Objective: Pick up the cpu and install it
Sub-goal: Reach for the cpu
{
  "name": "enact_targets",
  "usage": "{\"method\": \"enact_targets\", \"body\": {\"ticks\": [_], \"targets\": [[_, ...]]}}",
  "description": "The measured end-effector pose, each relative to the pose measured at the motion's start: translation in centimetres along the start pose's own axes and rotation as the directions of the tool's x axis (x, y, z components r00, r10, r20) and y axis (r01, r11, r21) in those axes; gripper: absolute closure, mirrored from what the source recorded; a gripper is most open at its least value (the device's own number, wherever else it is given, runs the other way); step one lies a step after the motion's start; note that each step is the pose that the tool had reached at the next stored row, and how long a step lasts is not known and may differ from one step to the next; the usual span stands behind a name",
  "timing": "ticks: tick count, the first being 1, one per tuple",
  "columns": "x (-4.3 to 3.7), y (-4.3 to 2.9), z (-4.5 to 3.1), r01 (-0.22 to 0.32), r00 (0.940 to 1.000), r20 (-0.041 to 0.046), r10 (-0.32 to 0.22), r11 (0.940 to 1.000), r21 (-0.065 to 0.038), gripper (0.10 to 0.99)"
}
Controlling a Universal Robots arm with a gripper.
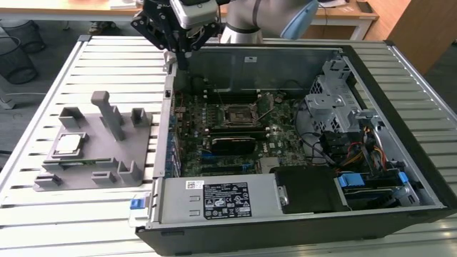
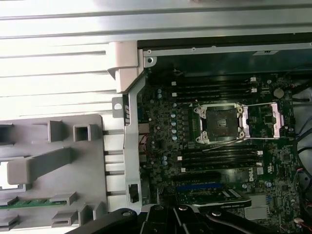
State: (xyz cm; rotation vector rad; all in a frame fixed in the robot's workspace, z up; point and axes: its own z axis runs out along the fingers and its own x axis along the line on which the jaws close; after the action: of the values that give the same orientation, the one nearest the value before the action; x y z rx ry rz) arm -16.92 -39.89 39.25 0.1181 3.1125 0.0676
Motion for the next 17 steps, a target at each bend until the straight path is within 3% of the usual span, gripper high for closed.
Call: {"method": "enact_targets", "body": {"ticks": [17], "targets": [[2.28,-0.17,-0.01,0.000,1.0000,-0.0001,0.000,1.0000,0.000,0.980]]}}
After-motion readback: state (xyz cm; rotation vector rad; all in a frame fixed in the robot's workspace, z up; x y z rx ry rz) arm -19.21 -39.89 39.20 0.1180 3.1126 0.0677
